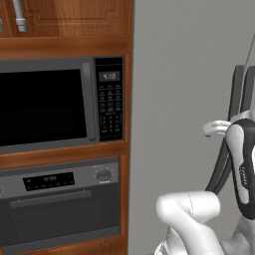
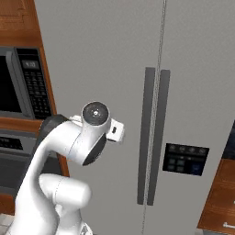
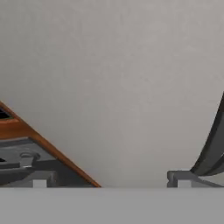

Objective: Open the freezer door, pick up the ice cube tray from the freezer, and place it on the dining counter.

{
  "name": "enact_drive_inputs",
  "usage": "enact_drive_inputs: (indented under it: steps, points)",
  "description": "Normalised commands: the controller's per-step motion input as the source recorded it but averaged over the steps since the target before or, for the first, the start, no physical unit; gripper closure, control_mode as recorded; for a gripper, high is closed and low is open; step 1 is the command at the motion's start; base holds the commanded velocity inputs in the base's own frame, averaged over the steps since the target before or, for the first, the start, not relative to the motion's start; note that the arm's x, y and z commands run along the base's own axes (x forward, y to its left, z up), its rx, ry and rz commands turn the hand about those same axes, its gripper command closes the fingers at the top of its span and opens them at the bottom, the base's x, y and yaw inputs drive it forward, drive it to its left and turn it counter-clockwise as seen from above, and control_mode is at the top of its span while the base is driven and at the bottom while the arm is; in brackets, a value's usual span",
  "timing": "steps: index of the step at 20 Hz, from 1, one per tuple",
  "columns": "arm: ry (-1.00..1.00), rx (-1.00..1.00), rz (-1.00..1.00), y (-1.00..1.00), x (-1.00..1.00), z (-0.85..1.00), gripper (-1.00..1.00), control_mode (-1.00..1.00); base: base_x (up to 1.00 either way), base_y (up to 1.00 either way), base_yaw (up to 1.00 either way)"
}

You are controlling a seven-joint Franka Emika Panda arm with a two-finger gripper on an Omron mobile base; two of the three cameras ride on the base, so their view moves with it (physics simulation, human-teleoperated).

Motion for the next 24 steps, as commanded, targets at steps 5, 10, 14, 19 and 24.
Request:
enact_drive_inputs:
  steps: [5, 10, 14, 19, 24]
  points:
    - [-0.10, 0.39, -0.01, -1.00, 0.03, 0.00, -1.00, -1.00, 0.00, 0.00, 0.00]
    - [-0.01, 0.36, 0.00, -1.00, 0.46, 0.00, -1.00, -1.00, 0.00, 0.00, 0.00]
    - [0.03, 0.26, 0.00, -1.00, 0.41, 0.00, -1.00, -1.00, 0.00, 0.00, 0.00]
    - [0.08, 0.09, 0.00, -0.98, 0.57, -0.14, -1.00, -1.00, 0.00, 0.00, 0.00]
    - [0.03, 0.00, 0.00, -0.65, 0.45, -0.53, -1.00, -1.00, 0.00, 0.00, 0.00]
